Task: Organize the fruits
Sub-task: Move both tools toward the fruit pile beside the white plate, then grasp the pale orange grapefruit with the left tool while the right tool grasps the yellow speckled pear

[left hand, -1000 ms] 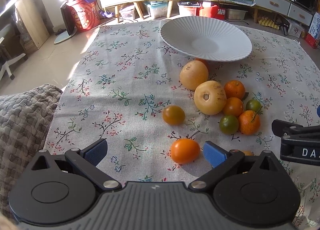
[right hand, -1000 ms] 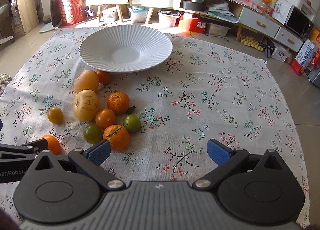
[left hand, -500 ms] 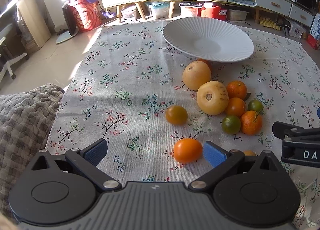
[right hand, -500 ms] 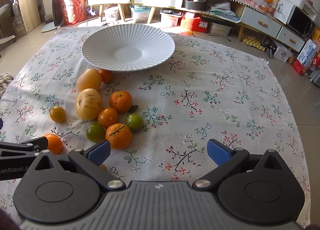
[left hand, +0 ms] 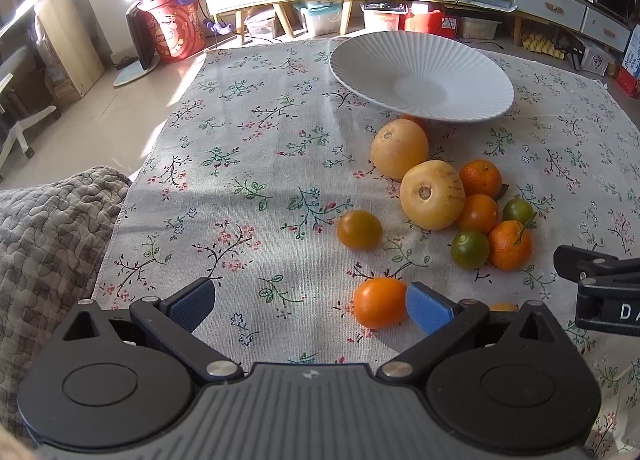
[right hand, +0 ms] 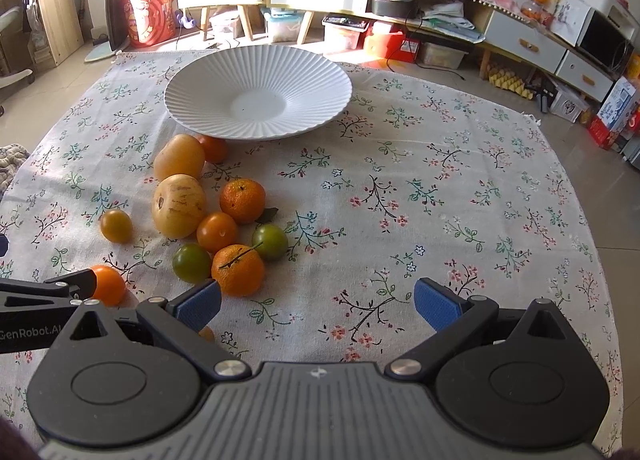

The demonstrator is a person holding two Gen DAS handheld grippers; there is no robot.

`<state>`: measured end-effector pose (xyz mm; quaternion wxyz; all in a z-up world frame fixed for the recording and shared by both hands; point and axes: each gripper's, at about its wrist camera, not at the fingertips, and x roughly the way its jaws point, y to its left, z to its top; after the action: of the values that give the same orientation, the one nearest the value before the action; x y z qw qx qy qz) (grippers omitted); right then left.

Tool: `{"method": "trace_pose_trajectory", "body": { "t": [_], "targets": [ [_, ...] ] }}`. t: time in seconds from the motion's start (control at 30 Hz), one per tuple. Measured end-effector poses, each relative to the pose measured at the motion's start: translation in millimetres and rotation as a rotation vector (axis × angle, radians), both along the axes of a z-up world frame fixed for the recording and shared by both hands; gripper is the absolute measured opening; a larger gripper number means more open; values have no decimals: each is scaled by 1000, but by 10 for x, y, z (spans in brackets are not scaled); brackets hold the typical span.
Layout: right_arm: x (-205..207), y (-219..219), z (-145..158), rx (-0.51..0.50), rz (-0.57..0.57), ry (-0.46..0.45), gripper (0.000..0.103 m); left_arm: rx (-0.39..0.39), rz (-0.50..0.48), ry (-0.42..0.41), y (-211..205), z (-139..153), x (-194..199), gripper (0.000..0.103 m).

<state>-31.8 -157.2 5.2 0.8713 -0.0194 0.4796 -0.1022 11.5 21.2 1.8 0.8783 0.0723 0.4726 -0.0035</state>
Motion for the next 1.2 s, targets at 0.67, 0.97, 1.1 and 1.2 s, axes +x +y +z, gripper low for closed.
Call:
{"method": "trace_pose_trajectory", "body": {
  "t": [0.67,0.97,1.1,1.2],
  "targets": [
    [398,2,183,97,181,37,103,-17,-140,12,71,102,476,99],
    [479,82,21,161,245,15,98,-37,-191,-24,213,64,701,99],
    [503,114,-27,175,301,-11,96,-90,-195,12,308,9,863,99],
    [523,110,-49,191,337,-37,91,-158,-182,35,357,-37,985,98]
  ]
}}
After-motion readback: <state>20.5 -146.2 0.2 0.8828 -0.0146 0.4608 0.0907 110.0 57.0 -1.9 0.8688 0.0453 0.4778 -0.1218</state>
